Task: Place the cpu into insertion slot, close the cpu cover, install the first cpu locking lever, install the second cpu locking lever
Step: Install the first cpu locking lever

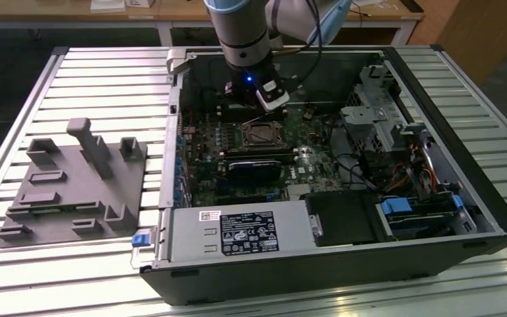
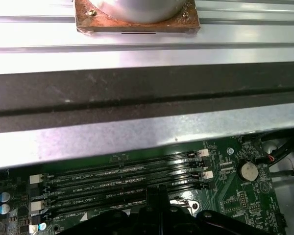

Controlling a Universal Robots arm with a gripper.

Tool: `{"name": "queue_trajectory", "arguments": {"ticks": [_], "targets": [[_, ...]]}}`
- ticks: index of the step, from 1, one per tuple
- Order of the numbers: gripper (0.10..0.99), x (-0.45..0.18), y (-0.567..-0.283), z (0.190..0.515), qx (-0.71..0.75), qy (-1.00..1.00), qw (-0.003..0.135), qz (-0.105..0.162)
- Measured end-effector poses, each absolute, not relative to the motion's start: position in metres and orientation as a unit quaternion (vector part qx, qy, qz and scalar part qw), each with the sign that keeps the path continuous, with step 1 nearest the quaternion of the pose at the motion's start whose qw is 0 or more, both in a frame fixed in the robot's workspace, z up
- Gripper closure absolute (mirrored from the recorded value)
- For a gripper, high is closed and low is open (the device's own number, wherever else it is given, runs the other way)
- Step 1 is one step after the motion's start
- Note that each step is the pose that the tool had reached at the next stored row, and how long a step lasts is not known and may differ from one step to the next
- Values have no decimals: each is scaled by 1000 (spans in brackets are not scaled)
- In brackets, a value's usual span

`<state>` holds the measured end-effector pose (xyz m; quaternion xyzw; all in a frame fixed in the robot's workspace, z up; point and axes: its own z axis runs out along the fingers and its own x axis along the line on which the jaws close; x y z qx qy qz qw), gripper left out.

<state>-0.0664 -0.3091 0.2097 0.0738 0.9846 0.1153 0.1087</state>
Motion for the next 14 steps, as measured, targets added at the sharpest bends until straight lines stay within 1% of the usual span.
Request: {"name": "queue_trajectory", "arguments": {"ticks": [3, 6, 11, 12, 14], "targets": [[980, -67, -309, 209, 76, 984, 111, 114], [980, -68, -309, 208, 79, 984, 116, 111], [980, -68, -309, 207, 80, 984, 117, 111], [980, -70, -309, 206, 82, 982, 126, 112], [980, -71, -309, 205, 84, 982, 129, 112]]}}
